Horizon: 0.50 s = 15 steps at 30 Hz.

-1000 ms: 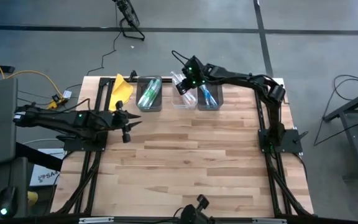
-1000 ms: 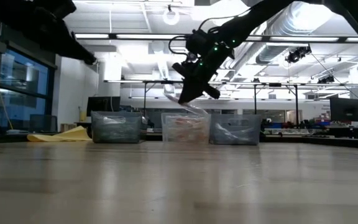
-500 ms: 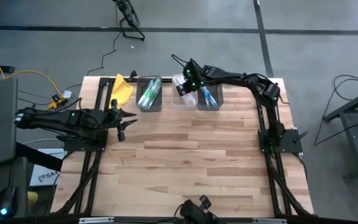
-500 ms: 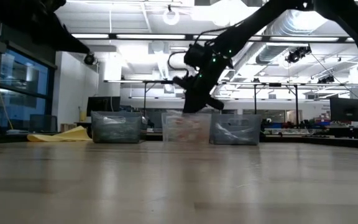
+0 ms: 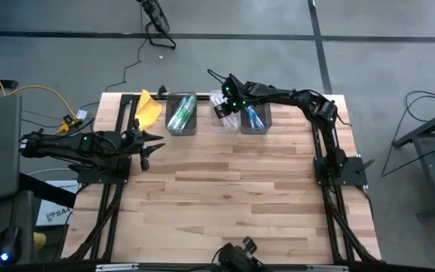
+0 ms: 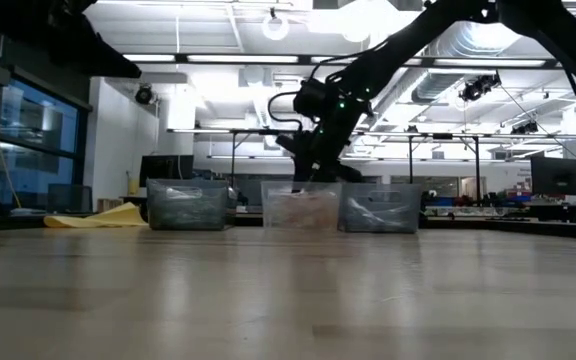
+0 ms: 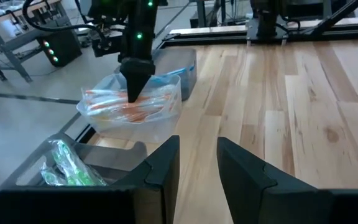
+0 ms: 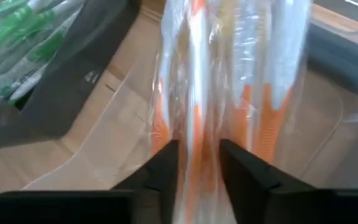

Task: Pick & Place Toothbrushes
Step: Put the orange toothbrush into the transparent bin, then return to Home Position

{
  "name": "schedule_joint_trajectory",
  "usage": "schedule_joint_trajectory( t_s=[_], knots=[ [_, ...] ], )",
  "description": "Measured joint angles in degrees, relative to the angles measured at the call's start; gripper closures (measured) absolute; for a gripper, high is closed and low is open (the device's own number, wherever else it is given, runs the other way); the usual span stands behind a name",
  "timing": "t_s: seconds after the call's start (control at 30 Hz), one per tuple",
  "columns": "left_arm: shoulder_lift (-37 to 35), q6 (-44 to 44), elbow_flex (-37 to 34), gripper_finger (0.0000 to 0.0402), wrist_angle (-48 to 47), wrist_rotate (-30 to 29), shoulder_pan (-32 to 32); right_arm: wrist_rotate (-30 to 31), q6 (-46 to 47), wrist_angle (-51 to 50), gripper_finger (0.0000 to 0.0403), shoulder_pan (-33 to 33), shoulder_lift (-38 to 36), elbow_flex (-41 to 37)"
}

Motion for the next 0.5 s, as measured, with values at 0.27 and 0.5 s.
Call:
schedule_joint_trajectory(
  t_s=[0.27, 0.5],
  knots=[
    [-0.25, -1.16, 0.07, 0.0300, 0.87, -0.46, 0.00, 0.68, -1.74, -0.55, 0.0198, 0.97, -3.75, -0.07],
    [-0.49, -1.03, 0.07, 0.0300, 0.33, -0.59, 0.00, 4.70, -5.52, -4.08, 0.0163, 3.76, -8.73, -0.05]
  ],
)
